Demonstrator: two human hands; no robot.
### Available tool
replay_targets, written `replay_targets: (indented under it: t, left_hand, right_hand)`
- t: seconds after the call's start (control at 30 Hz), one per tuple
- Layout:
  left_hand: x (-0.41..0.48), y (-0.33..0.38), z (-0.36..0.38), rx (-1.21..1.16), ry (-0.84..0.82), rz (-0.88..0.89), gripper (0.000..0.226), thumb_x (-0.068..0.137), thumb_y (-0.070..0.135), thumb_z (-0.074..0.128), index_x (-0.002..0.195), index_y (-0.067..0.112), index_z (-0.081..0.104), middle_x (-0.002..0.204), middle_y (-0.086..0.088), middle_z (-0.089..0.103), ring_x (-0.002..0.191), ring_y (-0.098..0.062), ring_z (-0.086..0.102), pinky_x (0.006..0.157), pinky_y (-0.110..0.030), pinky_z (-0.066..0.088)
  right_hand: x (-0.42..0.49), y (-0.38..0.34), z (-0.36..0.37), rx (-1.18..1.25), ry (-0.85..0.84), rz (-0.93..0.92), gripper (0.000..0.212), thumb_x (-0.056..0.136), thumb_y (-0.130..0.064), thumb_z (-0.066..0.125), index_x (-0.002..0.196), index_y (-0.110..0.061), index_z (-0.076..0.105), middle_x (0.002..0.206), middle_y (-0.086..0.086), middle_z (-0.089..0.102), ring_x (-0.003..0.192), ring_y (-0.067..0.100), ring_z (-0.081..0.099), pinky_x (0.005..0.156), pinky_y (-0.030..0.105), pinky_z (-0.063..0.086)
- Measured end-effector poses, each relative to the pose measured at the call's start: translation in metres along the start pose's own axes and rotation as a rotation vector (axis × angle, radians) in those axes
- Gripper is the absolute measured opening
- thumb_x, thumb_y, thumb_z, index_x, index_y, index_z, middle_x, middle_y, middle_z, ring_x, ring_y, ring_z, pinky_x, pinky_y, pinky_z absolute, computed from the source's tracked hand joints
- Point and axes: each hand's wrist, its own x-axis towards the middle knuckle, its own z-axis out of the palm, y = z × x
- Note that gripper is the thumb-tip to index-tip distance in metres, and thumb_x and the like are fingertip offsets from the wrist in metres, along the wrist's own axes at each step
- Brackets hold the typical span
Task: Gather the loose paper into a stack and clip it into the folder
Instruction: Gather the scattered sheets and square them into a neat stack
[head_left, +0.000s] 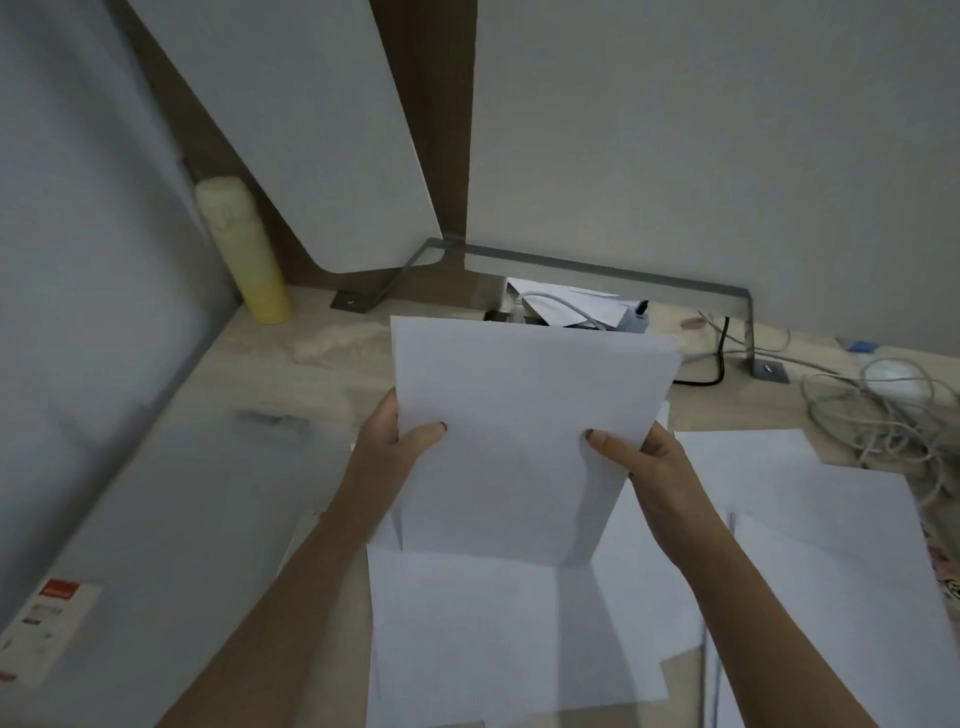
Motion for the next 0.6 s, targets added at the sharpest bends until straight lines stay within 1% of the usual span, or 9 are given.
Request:
replay_targets:
  t: [0.1, 0.2, 0.27, 0.3, 0.37, 0.43, 0.47, 0.53, 0.6]
  left_hand:
    - [0.001, 0.004, 0.008, -0.002, 0.023, 0.013, 0.035, 0.086, -0.004, 0.055, 0.095, 0.029, 0.058, 0.084, 0.015, 0.070, 0.074, 0.004, 0.066, 0.064, -0.012, 0.052]
    - [-0.003, 0.005, 0.009, -0.023, -0.028, 0.002, 0.020, 0.084, 0.004, 0.059, 0.092, 0.023, 0.058, 0.086, 0.010, 0.067, 0.077, 0.001, 0.065, 0.069, -0.012, 0.052]
    - [-0.008, -0.005, 0.002, -0.045, -0.031, -0.029, 0.016, 0.080, 0.013, 0.058, 0.093, 0.023, 0.060, 0.090, 0.012, 0.067, 0.085, 0.003, 0.063, 0.079, -0.014, 0.050]
    - [-0.011, -0.018, -0.004, -0.009, 0.013, -0.071, 0.017, 0.083, 0.013, 0.058, 0.095, 0.024, 0.060, 0.095, 0.012, 0.067, 0.090, 0.003, 0.061, 0.086, -0.018, 0.048]
    - [-0.015, -0.051, -0.015, 0.199, 0.135, -0.212, 0.024, 0.089, 0.006, 0.055, 0.109, 0.019, 0.058, 0.117, 0.001, 0.059, 0.109, -0.008, 0.055, 0.096, -0.029, 0.042]
    - [-0.023, -0.079, -0.018, 0.402, 0.183, -0.419, 0.042, 0.088, 0.004, 0.055, 0.129, 0.009, 0.049, 0.137, -0.013, 0.045, 0.119, -0.028, 0.049, 0.092, -0.034, 0.041]
    - [-0.028, -0.089, -0.017, 0.436, 0.178, -0.500, 0.051, 0.087, 0.004, 0.056, 0.135, 0.006, 0.042, 0.141, -0.016, 0.040, 0.121, -0.032, 0.047, 0.088, -0.035, 0.042]
    - [-0.039, -0.102, -0.012, 0.509, 0.141, -0.543, 0.060, 0.087, 0.006, 0.054, 0.142, 0.005, 0.030, 0.147, -0.015, 0.030, 0.131, -0.032, 0.037, 0.093, -0.035, 0.040]
    - [-0.044, -0.108, -0.008, 0.748, 0.078, -0.461, 0.064, 0.090, 0.013, 0.050, 0.146, 0.009, 0.019, 0.155, -0.012, 0.014, 0.142, -0.028, 0.016, 0.109, -0.036, 0.026]
  right_hand:
    - [-0.003, 0.002, -0.003, -0.035, 0.036, 0.013, 0.022, 0.084, -0.010, 0.062, 0.104, -0.019, 0.067, 0.098, -0.005, 0.074, 0.089, 0.009, 0.069, 0.073, 0.020, 0.055]
    - [-0.005, 0.006, -0.017, -0.066, 0.138, -0.002, 0.022, 0.082, -0.018, 0.063, 0.103, -0.016, 0.067, 0.098, -0.003, 0.074, 0.089, 0.014, 0.068, 0.077, 0.026, 0.054]
    - [-0.007, 0.006, -0.032, -0.038, 0.229, -0.026, 0.024, 0.073, -0.027, 0.068, 0.095, -0.018, 0.068, 0.088, -0.007, 0.075, 0.081, 0.012, 0.069, 0.070, 0.025, 0.056]
    - [-0.007, 0.008, -0.040, -0.032, 0.265, -0.017, 0.022, 0.075, -0.027, 0.067, 0.095, -0.017, 0.067, 0.086, -0.009, 0.075, 0.079, 0.011, 0.068, 0.068, 0.024, 0.057]
    - [-0.004, 0.020, -0.055, -0.097, 0.346, 0.067, 0.022, 0.087, -0.016, 0.060, 0.108, -0.011, 0.063, 0.097, -0.002, 0.071, 0.088, 0.020, 0.065, 0.078, 0.034, 0.055]
    - [0.004, 0.043, -0.068, -0.222, 0.408, 0.206, 0.031, 0.090, -0.012, 0.057, 0.120, -0.002, 0.057, 0.112, 0.015, 0.063, 0.100, 0.033, 0.059, 0.091, 0.045, 0.049]
    - [0.007, 0.055, -0.068, -0.282, 0.410, 0.264, 0.033, 0.090, -0.011, 0.056, 0.121, 0.003, 0.056, 0.115, 0.019, 0.061, 0.102, 0.035, 0.058, 0.093, 0.048, 0.047]
    - [0.008, 0.079, -0.063, -0.393, 0.378, 0.361, 0.036, 0.091, -0.008, 0.055, 0.122, 0.009, 0.054, 0.113, 0.022, 0.059, 0.103, 0.037, 0.057, 0.093, 0.049, 0.045]
    - [0.005, 0.100, -0.053, -0.441, 0.352, 0.447, 0.036, 0.092, -0.007, 0.052, 0.124, 0.009, 0.051, 0.111, 0.022, 0.058, 0.103, 0.038, 0.057, 0.093, 0.048, 0.045]
